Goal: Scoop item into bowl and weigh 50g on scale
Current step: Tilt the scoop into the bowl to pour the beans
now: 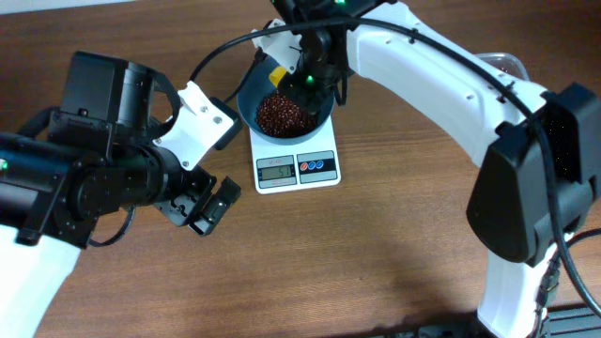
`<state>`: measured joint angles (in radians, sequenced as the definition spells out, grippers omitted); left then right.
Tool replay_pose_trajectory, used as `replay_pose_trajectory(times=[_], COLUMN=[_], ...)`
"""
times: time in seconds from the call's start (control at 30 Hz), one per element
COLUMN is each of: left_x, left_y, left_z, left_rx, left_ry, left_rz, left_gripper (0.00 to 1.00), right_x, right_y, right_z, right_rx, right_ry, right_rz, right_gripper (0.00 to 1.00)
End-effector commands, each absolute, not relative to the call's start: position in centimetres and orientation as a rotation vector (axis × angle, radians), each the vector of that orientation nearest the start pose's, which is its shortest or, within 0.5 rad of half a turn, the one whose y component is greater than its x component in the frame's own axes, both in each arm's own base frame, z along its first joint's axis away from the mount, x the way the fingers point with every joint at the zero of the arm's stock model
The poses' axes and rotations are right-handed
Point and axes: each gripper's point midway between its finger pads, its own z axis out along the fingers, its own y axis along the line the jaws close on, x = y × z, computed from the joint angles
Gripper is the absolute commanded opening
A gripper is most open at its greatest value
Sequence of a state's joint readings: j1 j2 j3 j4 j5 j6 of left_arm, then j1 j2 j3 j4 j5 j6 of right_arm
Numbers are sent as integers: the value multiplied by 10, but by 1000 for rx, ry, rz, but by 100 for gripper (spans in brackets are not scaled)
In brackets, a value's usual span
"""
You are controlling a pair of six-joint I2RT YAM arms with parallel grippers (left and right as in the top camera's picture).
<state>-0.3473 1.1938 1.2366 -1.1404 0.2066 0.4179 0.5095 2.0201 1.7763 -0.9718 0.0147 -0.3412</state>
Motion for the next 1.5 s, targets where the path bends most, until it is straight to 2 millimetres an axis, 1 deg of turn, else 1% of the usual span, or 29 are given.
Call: replay_pose_trajectory(times=[0.0, 0.27, 0.37, 0.4, 0.5, 0.73, 0.9, 0.97, 1.07, 1.1, 1.13, 1.27, 1.43, 1.47], left_x=[248, 248, 248, 248, 248, 248, 248, 248, 248, 248, 248, 248, 248, 248], left_y=[-128, -128, -128, -128, -128, -128, -128, -128, -128, -128, -128, -128, -128, -128], left_z=[220, 220, 220, 220, 220, 220, 220, 220, 220, 220, 220, 220, 220, 220], left_rx=[1029, 1029, 1029, 1029, 1029, 1029, 1030, 1030, 1029, 1030, 1029, 1029, 1030, 1029], left_ry=[2422, 2422, 2422, 2422, 2422, 2422, 2422, 2422, 2422, 2422, 2422, 2422, 2422, 2422], left_rz=[-267, -267, -267, -267, -267, -267, -267, -267, -267, -267, -267, -267, -267, -267], left_gripper=[99, 99, 99, 99, 99, 99, 99, 99, 99, 99, 99, 99, 99, 99], right_x=[413, 412, 403, 401, 397, 397, 397, 392, 376, 372, 372, 386, 416, 418], right_y=[227, 230, 243, 244, 242, 242, 242, 246, 251, 251, 249, 237, 214, 213], right_z=[101, 102, 102, 101, 100, 100, 108, 110, 110, 110, 110, 116, 138, 144], right_rx=[-1173, -1174, -1197, -1201, -1209, -1192, -1187, -1195, -1215, -1214, -1190, -1084, -887, -859], right_ry=[2573, 2570, 2569, 2573, 2592, 2599, 2584, 2587, 2621, 2637, 2652, 2674, 2674, 2669], right_rz=[-16, 5, 136, 152, 153, 157, 164, 217, 335, 370, 375, 374, 383, 444], right_gripper=[4, 4, 4, 4, 4, 4, 4, 4, 4, 4, 4, 4, 4, 4])
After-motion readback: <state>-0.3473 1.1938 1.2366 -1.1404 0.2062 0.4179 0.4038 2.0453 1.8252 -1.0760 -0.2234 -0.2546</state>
